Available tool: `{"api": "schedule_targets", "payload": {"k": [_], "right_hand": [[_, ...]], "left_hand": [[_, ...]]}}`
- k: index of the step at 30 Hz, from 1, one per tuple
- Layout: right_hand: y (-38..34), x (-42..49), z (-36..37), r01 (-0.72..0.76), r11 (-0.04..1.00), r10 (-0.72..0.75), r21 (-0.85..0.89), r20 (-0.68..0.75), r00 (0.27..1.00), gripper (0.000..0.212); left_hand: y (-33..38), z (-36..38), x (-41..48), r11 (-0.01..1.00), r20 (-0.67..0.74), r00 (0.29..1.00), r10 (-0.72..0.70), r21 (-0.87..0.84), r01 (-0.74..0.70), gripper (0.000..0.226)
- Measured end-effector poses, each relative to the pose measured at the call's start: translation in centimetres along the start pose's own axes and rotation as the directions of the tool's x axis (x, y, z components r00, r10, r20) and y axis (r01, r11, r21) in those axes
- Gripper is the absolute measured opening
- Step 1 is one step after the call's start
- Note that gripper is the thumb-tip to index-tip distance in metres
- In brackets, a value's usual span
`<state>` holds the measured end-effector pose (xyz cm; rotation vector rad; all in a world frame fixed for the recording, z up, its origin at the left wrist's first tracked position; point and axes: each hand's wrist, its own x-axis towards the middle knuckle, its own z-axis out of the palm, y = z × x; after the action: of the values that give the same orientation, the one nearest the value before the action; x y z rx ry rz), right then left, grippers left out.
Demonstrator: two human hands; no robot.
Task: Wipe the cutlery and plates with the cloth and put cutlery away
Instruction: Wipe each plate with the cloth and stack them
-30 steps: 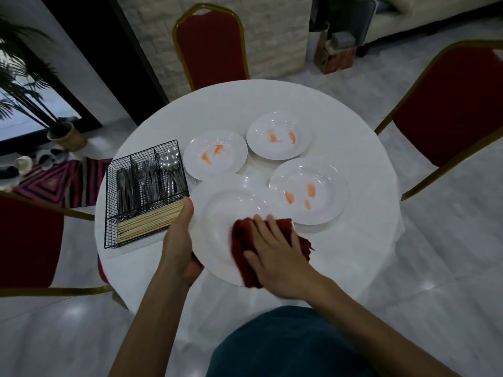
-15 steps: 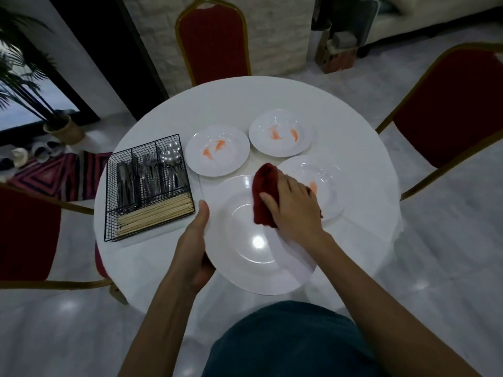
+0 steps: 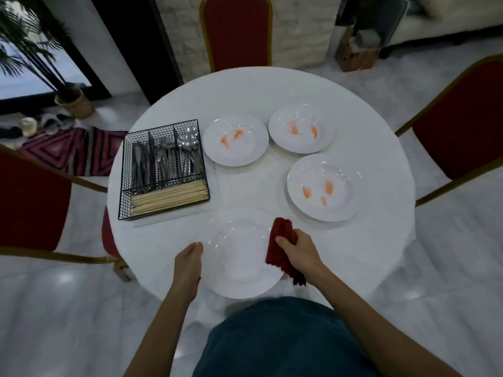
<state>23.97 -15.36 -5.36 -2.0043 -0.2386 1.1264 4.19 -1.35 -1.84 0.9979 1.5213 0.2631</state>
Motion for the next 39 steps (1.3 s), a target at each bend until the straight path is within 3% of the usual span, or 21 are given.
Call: {"api": "schedule_targets", "payload": {"k": [4, 9, 13, 16, 19, 27, 30, 35, 39], "right_hand": [[-1.0, 1.0, 1.5, -0.016, 0.999, 0.016, 0.041, 0.001, 1.000, 0.030], [-1.9, 1.2, 2.6, 0.016, 0.999, -0.016, -0.037, -0.001, 1.000, 0.027], [-1.2, 0.5, 2.0, -0.014, 0.995, 0.024, 0.096, -0.104, 0.994, 0.035], [-0.1, -1.0, 0.9, -0.038, 0.979, 0.071, 0.200, -0.164, 0.984, 0.025], [1.0, -2.7, 0.4, -0.066, 0.953, 0.121, 0.297, -0.170, 0.978, 0.021], [-0.2, -3.8, -2.3, -0.035, 0.909, 0.096, 0.415, -0.128, 0.987, 0.016], [-0.6, -3.2, -4.2, -0.031, 0.908, 0.088, 0.417, -0.119, 0.989, 0.021], [-0.7, -2.0, -8.2, -0.020, 0.910, 0.085, 0.415, -0.139, 0.987, 0.024], [0.4, -1.9, -11.5, -0.030, 0.932, 0.059, 0.361, -0.070, 0.996, 0.027]], "left_hand": [[-0.6, -1.9, 1.7, 0.999, -0.011, 0.999, -0.039, 0.004, 0.040, 0.024], [-0.4, -3.4, 3.0, 1.000, -0.059, 0.998, -0.002, 0.030, 0.003, 0.022], [0.8, -2.9, 2.2, 0.970, -0.069, 0.991, 0.118, 0.222, -0.100, 0.025], [0.9, -1.5, 1.2, 0.945, -0.064, 0.975, 0.214, 0.265, -0.190, 0.049], [0.4, 0.0, 0.0, 0.923, -0.003, 0.960, 0.280, 0.274, -0.268, 0.046], [0.4, 5.5, -3.0, 0.871, 0.210, 0.938, 0.275, 0.360, -0.336, 0.037], [0.7, 8.1, -3.1, 0.886, 0.256, 0.931, 0.261, 0.319, -0.337, 0.030], [1.6, 14.0, -2.7, 0.922, 0.374, 0.914, 0.157, 0.276, -0.271, 0.030], [2.7, 18.8, -2.4, 0.909, 0.412, 0.910, 0.041, 0.363, -0.205, 0.033]]}}
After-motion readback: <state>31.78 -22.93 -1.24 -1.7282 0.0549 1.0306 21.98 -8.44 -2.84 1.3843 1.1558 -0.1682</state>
